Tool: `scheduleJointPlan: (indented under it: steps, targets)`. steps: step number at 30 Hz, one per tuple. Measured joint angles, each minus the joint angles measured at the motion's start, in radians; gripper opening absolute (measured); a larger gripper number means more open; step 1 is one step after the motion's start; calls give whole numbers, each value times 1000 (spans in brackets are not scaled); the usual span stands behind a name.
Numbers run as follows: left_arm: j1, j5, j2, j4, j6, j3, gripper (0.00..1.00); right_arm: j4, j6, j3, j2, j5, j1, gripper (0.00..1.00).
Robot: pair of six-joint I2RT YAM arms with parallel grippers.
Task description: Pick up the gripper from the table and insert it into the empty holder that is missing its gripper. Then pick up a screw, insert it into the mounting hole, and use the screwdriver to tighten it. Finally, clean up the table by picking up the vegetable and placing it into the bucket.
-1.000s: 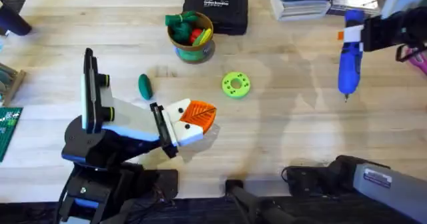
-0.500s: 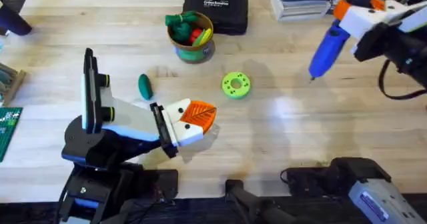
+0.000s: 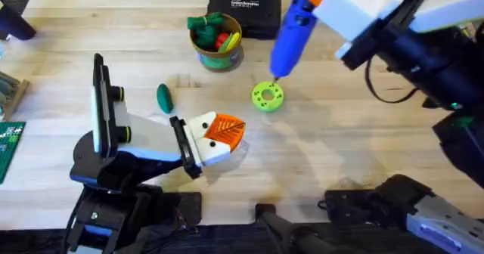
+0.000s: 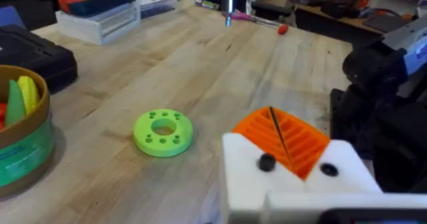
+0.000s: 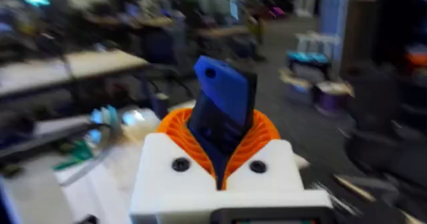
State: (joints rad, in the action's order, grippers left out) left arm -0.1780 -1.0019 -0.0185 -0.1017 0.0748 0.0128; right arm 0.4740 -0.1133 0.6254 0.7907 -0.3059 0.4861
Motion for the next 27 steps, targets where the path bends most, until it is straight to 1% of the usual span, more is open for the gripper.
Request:
scheduleJointPlan:
  steps: [4,8,11,17,23,27]
  targets:
    - [0,0,0,0,-19,0,4,166,-19,0,50,-10,139,30]
    - [0,0,0,0,-26,0,4,295,-24,0,120,-13,229,30]
    - [0,0,0,0,-30,0,4,352,-23,0,167,-14,281,30]
    - [0,0,0,0,-34,0,4,357,47,0,222,-14,346,30]
    - [0,0,0,0,-34,0,4,357,101,0,246,-14,395,30]
    - [0,0,0,0,-34,0,4,357,181,0,264,-14,438,30]
